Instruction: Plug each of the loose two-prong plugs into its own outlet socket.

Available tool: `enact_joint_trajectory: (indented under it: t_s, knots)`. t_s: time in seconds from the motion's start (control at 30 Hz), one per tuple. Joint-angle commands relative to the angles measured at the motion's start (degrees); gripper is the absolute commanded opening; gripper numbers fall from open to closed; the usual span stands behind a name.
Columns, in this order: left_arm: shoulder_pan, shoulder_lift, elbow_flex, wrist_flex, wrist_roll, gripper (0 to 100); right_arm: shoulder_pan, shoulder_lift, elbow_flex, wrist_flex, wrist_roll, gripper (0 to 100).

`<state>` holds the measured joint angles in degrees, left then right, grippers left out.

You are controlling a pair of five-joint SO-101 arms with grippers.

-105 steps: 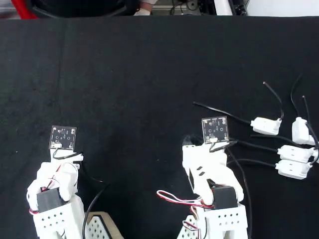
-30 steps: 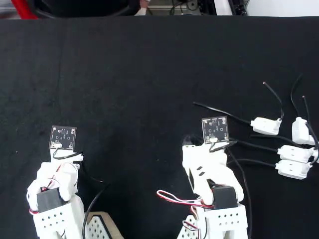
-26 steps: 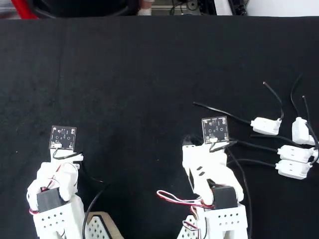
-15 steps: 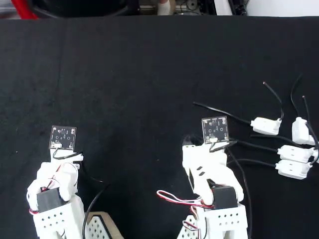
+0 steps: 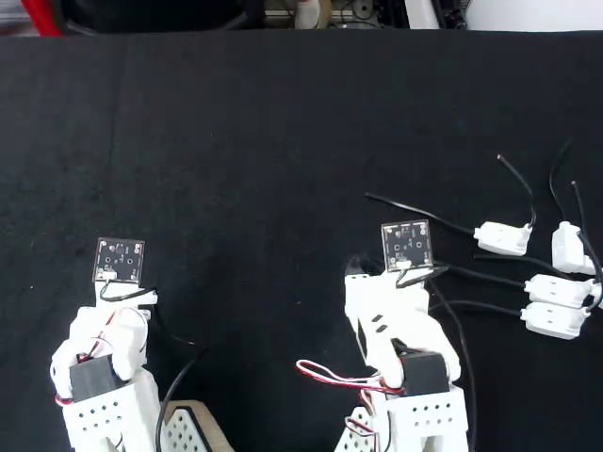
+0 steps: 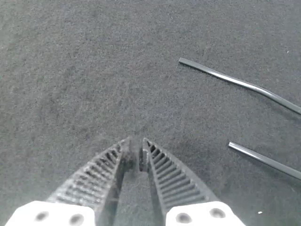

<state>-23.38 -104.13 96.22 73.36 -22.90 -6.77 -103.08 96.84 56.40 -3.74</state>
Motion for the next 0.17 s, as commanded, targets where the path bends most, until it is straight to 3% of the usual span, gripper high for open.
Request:
enact_joint_trajectory:
  t_s: [0.0,0.13]
  knots:
    - [0.57,-0.35,1.1,0.35,-0.35,5,-0.62,-0.4,-0.13,0.09,-0.44,3.2]
    - [0.57,-0.35,1.1,0.35,-0.35,5,-0.62,-0.4,-0.13,0.09,-0.44,3.2]
